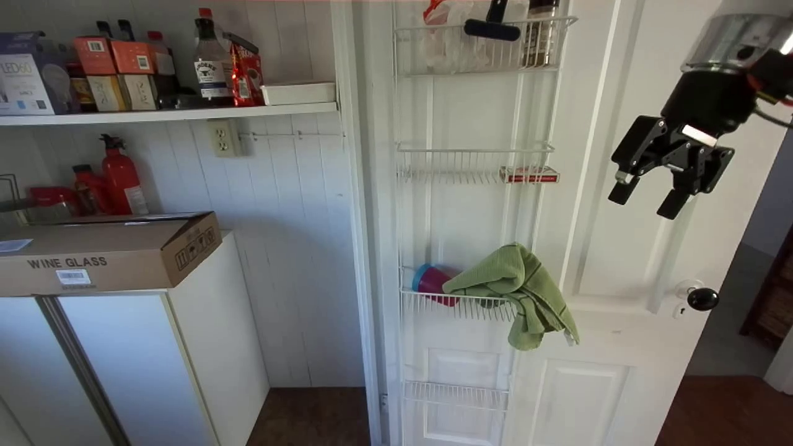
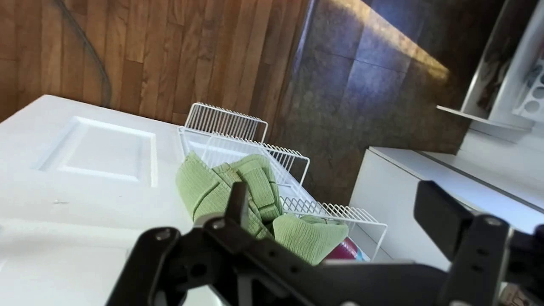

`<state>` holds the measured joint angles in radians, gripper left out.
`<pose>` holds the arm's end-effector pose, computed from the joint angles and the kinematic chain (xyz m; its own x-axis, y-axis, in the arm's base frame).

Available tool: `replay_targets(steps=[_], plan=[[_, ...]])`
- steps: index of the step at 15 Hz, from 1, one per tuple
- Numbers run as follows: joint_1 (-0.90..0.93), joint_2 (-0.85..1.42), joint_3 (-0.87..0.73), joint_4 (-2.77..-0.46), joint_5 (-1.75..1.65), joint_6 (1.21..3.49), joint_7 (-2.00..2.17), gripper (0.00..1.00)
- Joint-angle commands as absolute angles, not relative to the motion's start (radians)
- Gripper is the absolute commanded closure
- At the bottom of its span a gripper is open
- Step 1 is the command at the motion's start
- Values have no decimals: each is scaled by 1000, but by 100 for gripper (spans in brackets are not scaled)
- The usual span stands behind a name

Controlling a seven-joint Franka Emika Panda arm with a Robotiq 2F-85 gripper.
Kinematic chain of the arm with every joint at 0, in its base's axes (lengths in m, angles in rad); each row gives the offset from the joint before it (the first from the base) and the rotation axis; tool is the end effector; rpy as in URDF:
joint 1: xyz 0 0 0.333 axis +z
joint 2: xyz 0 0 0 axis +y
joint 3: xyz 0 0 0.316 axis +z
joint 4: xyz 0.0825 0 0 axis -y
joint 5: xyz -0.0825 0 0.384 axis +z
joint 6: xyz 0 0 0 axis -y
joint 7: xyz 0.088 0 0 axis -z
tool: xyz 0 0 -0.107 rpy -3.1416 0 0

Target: Remove the playing cards deck case from the second top rack and move into onto the top rack of the pantry door rack

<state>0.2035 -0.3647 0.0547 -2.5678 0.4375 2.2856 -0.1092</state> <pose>0.4044 0.1167 0.3992 0.9944 0.0770 0.0726 0.0962 -0.9432 -0.3179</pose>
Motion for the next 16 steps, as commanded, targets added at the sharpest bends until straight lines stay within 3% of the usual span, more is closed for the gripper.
replay_targets(steps=[1, 9, 16], plan=[[236, -337, -39, -2600, 674, 2348, -281, 0], [186, -245, -87, -2567, 1275, 2245, -667, 0], [120, -202, -33, -2571, 1234, 2201, -711, 0]])
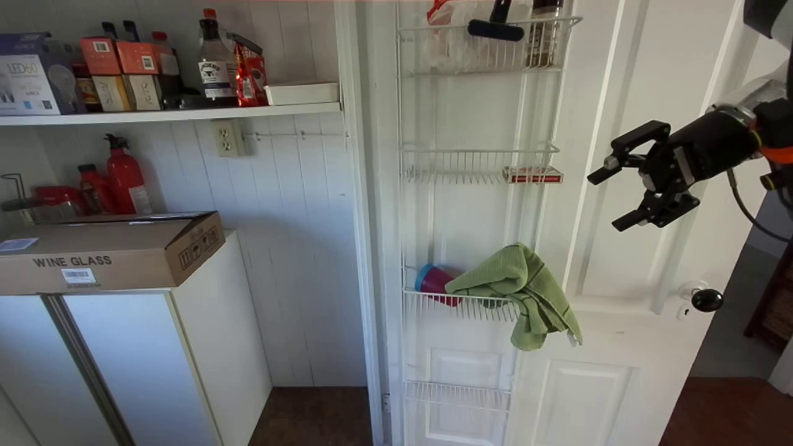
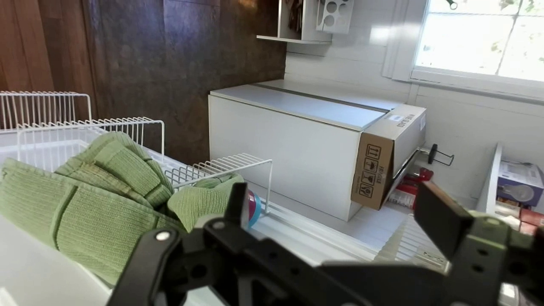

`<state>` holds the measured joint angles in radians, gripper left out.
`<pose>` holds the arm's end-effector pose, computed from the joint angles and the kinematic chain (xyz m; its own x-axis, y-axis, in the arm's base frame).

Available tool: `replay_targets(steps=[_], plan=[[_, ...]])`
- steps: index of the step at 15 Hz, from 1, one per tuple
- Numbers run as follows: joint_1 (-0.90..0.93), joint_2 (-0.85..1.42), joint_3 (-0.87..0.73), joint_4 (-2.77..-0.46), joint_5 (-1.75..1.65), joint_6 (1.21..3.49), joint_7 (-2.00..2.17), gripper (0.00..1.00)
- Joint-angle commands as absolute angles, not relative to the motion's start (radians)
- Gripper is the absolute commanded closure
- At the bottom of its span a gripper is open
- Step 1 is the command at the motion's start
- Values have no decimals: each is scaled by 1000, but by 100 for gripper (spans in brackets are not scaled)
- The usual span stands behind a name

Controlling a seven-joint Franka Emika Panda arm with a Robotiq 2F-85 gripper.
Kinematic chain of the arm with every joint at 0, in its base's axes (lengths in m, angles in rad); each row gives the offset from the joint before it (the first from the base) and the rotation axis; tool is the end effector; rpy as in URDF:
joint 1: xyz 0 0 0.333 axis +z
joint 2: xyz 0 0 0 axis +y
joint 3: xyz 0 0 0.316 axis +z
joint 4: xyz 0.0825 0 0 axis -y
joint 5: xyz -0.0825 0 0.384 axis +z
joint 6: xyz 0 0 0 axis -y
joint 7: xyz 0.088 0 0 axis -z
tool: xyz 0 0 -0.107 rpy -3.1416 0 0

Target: Remove the playing cards deck case from the second top rack and move into onto the top rack of the pantry door rack

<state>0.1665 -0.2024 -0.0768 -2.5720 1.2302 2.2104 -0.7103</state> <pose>0.4255 0.0704 0.3377 0.9882 -0.1206 0.0945 0.0012 -0.6104 -0.7921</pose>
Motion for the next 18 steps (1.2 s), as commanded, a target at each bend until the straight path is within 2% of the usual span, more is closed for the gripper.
replay_targets(steps=[1, 9, 15, 16, 17, 18], plan=[[121, -200, -32, -2568, 1235, 2201, -712, 0], [27, -82, -52, -2502, 1596, 2184, -786, 0], [9, 37, -46, -2439, 1769, 2092, -807, 0], [8, 54, -47, -2430, 1784, 2074, -804, 2], [7, 71, -48, -2421, 1795, 2058, -802, 8], [6, 87, -49, -2412, 1805, 2043, -800, 9]])
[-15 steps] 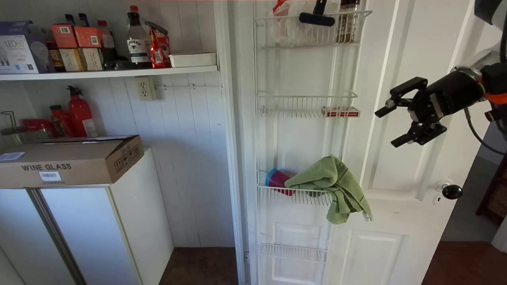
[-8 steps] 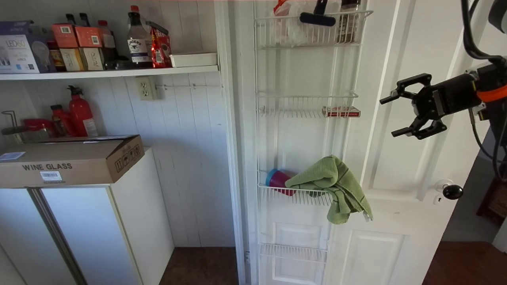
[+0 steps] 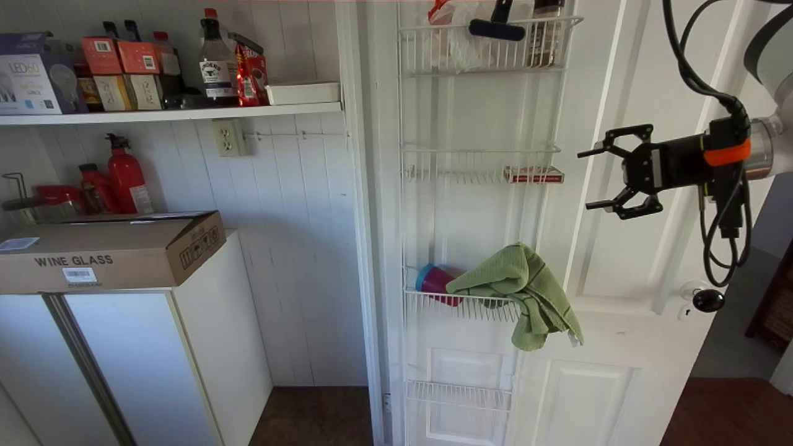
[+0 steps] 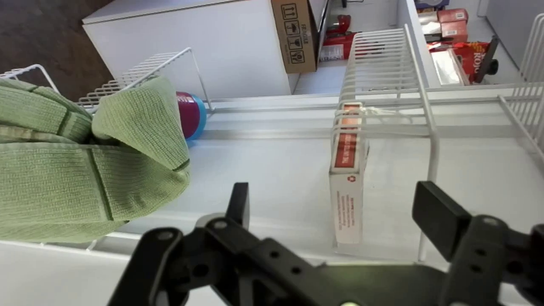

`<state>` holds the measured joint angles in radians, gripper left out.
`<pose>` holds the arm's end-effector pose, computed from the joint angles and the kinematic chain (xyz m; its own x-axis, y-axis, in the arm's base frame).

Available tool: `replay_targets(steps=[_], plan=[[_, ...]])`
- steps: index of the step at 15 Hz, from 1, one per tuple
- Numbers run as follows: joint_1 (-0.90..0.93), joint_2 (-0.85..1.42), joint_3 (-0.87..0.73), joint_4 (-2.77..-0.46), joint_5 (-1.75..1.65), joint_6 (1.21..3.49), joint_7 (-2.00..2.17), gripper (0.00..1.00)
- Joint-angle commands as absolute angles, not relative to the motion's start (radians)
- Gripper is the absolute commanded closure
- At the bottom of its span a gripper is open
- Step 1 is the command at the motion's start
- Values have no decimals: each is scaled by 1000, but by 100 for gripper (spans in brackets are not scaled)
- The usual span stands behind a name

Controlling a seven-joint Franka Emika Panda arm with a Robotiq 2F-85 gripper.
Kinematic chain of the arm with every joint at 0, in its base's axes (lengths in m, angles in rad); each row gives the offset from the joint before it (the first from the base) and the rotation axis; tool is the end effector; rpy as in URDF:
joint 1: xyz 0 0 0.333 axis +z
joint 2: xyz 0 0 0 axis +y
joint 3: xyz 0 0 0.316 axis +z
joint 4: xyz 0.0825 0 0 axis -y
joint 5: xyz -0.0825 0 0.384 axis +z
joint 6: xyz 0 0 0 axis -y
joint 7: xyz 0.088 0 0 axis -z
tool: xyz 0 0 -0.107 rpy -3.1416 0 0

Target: Remove the playing cards deck case from the second top rack and move into onto the top rack of the pantry door rack

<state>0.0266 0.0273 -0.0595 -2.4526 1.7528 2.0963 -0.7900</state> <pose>0.4801 0.0318 0.2973 0.8588 -0.5045 -0.0896 -0.2267 -0.2173 -0.9494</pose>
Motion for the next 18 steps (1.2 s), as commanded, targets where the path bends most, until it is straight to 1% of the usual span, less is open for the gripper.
replay_targets(steps=[1, 2, 3, 4, 5, 6, 7, 8, 10, 11, 12, 13, 15, 16, 17, 18], plan=[[5, 101, -50, -2404, 1815, 2029, -799, 19], [4, 114, -50, -2396, 1823, 2017, -800, 16], [4, 126, -51, -2388, 1834, 2001, -802, 16], [3, 137, -51, -2380, 1842, 1990, -803, 21], [2, 149, -51, -2371, 1851, 1978, -806, 20], [2, 158, -51, -2364, 1857, 1966, -808, 24], [3, 165, -51, -2356, 1863, 1959, -808, 31], [4, 173, -51, -2348, 1867, 1951, -810, 35], [6, 185, -50, -2337, 1871, 1937, -812, 50], [7, 191, -50, -2331, 1871, 1930, -811, 52], [8, 198, -50, -2326, 1872, 1923, -812, 56], [8, 203, -49, -2322, 1873, 1918, -812, 56], [9, 212, -48, -2315, 1876, 1910, -814, 58], [9, 216, -48, -2312, 1878, 1906, -816, 62], [9, 220, -48, -2309, 1879, 1902, -816, 61], [10, 223, -48, -2306, 1880, 1898, -817, 72]])
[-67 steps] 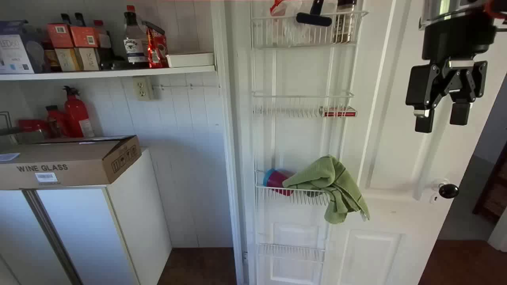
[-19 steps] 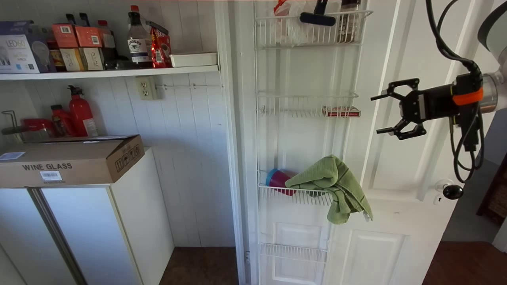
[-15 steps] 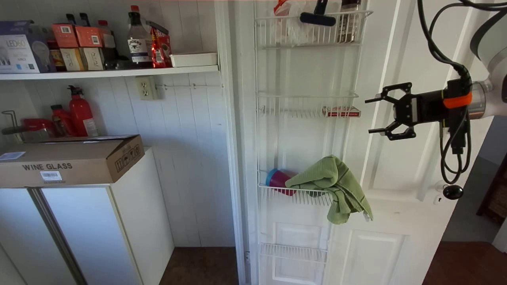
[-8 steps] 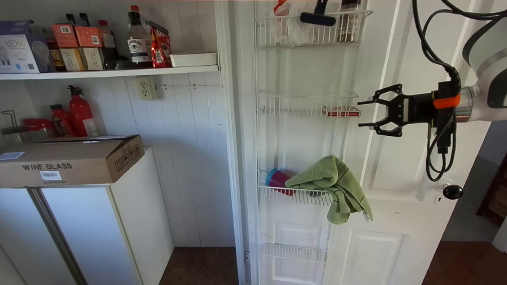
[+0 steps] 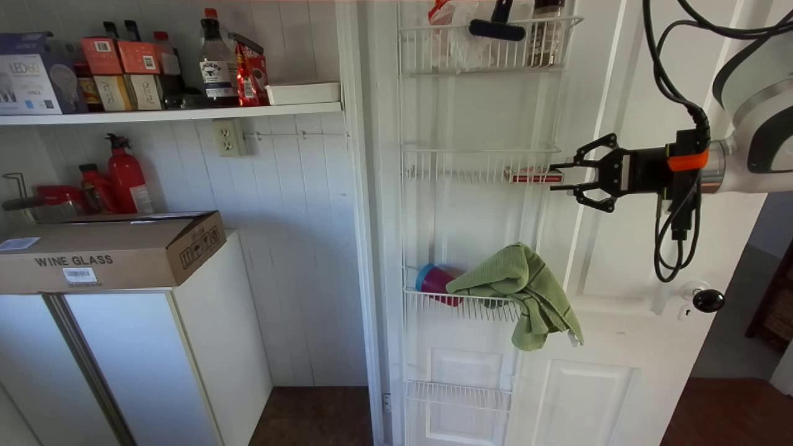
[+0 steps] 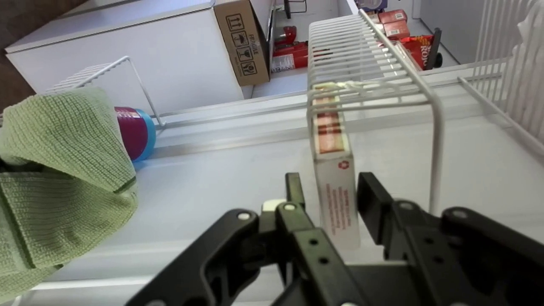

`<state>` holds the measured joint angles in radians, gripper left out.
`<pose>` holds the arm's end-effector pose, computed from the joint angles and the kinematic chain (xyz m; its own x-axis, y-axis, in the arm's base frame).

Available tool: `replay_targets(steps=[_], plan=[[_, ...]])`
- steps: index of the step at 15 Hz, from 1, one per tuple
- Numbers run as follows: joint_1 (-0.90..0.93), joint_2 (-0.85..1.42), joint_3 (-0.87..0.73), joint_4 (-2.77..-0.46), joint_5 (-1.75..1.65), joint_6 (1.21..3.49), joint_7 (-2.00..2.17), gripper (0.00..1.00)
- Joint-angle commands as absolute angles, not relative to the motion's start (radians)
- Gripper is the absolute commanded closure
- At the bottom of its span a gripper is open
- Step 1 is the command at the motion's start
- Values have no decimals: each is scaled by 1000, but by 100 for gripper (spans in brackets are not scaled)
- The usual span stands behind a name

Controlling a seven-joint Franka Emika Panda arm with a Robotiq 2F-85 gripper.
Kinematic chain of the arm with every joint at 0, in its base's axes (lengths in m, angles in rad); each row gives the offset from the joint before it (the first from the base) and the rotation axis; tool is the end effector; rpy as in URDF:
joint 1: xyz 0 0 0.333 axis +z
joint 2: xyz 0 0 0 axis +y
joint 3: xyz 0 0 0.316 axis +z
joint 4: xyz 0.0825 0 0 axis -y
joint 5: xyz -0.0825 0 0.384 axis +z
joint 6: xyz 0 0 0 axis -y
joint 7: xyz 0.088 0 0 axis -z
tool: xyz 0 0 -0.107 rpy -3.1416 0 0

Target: Remove the playing cards deck case from the second top rack and move into onto the top rack of the pantry door rack

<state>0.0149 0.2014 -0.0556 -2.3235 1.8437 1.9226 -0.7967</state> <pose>0.5202 0.0463 0.2734 0.8708 -0.4614 -0.1697 -0.2171 -0.0512 -0.9748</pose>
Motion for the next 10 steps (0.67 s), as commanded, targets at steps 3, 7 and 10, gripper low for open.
replay_targets(steps=[3, 7, 10], plan=[[5, 221, -53, -2305, 1880, 1888, -822, 96], [1, 205, -62, -2311, 1875, 1885, -830, 95], [-5, 190, -72, -2322, 1858, 1889, -839, 95]])
